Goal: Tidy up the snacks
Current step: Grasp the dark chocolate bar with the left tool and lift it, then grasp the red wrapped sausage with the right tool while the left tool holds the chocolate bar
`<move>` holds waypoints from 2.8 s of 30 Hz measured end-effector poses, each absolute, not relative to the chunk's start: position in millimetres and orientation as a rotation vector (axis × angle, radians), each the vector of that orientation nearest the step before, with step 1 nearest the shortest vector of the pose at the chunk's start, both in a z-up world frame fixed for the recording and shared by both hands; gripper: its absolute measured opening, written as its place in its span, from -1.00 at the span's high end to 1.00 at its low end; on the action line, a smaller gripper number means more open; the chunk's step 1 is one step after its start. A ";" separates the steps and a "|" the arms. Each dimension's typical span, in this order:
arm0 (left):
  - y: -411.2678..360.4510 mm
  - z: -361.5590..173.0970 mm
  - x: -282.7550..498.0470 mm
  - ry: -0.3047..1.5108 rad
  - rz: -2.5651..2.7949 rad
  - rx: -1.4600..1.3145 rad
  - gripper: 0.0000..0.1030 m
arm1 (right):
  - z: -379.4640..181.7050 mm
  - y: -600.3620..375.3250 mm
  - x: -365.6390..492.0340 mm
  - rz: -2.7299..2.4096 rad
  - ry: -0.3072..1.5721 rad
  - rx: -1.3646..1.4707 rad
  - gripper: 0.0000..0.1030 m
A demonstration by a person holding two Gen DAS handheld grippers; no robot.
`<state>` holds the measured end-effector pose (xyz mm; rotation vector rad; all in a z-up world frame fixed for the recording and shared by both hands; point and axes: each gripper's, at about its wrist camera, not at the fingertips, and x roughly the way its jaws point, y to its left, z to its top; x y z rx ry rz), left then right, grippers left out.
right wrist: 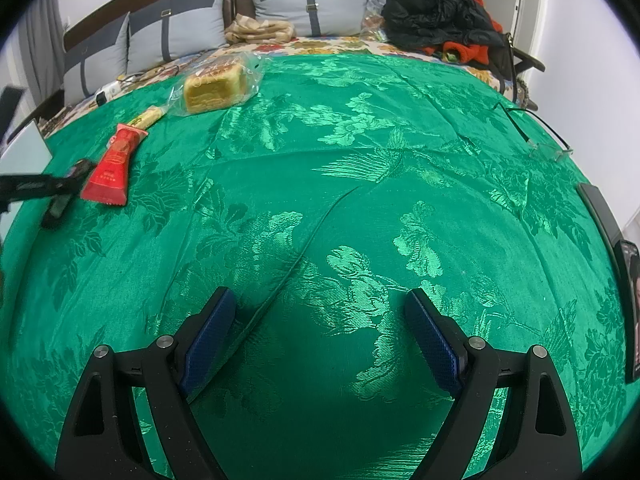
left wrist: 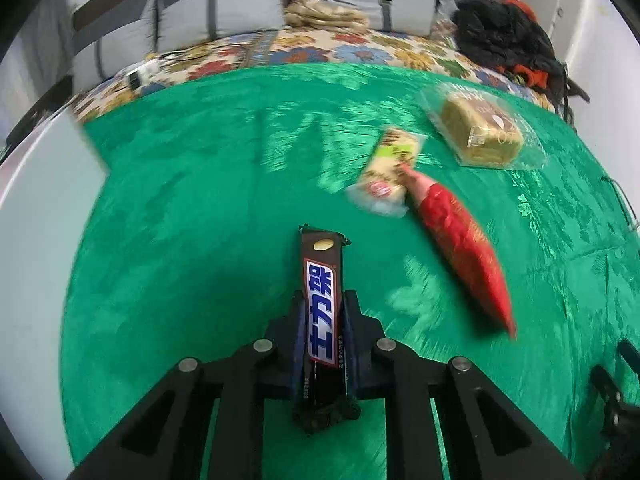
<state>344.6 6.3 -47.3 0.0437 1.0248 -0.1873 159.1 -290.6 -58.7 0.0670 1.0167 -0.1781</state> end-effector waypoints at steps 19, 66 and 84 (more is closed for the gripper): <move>85.0 -68.7 230.8 0.931 -0.125 0.060 -0.76 | -58.7 -290.4 159.0 -0.178 1.016 0.067 -0.73; 91.2 -73.5 238.9 0.948 -0.094 0.034 -1.00 | -40.8 -133.8 323.0 0.186 1.165 -0.031 -0.70; 91.4 -73.7 238.6 0.948 -0.102 0.037 -1.00 | -43.5 -156.1 301.4 0.177 1.197 0.155 0.63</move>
